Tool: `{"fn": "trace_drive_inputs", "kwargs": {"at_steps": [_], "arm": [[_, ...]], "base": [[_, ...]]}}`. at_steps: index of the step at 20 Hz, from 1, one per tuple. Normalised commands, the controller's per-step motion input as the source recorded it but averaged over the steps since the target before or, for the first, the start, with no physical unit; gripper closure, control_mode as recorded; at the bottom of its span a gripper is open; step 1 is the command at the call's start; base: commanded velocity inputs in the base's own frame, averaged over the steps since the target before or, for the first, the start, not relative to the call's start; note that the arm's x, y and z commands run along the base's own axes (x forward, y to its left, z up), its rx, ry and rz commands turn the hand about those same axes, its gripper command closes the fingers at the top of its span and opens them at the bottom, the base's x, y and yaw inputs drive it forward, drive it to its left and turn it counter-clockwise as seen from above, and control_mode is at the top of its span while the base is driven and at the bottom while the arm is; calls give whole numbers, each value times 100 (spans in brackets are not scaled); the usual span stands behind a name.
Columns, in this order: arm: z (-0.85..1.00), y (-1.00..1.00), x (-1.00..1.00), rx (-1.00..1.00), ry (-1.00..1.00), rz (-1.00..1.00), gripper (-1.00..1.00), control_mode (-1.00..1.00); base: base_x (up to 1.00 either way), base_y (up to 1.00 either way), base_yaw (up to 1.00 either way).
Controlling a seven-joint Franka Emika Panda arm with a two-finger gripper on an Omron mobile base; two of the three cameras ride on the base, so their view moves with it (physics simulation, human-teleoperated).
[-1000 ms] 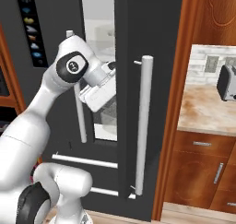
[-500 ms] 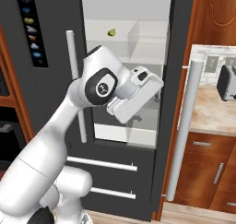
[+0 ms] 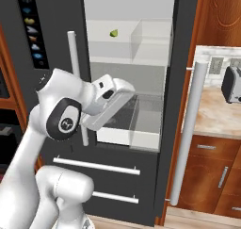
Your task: There is a bowl on the dining counter. Grab a lemon wedge from the fridge and place it in the bowl. Then get the liquor bottle and glass cup from the cabinet and place them next to the bowl.
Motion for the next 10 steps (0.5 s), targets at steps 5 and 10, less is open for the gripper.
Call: {"fn": "trace_drive_inputs", "kwargs": {"at_steps": [5, 10], "arm": [[0, 100, -1, 18, -28, 1, -100, -100], [14, 100, 6, 33, -10, 2, -100, -100]], "base": [[0, 0, 0], [0, 0, 0]]}}
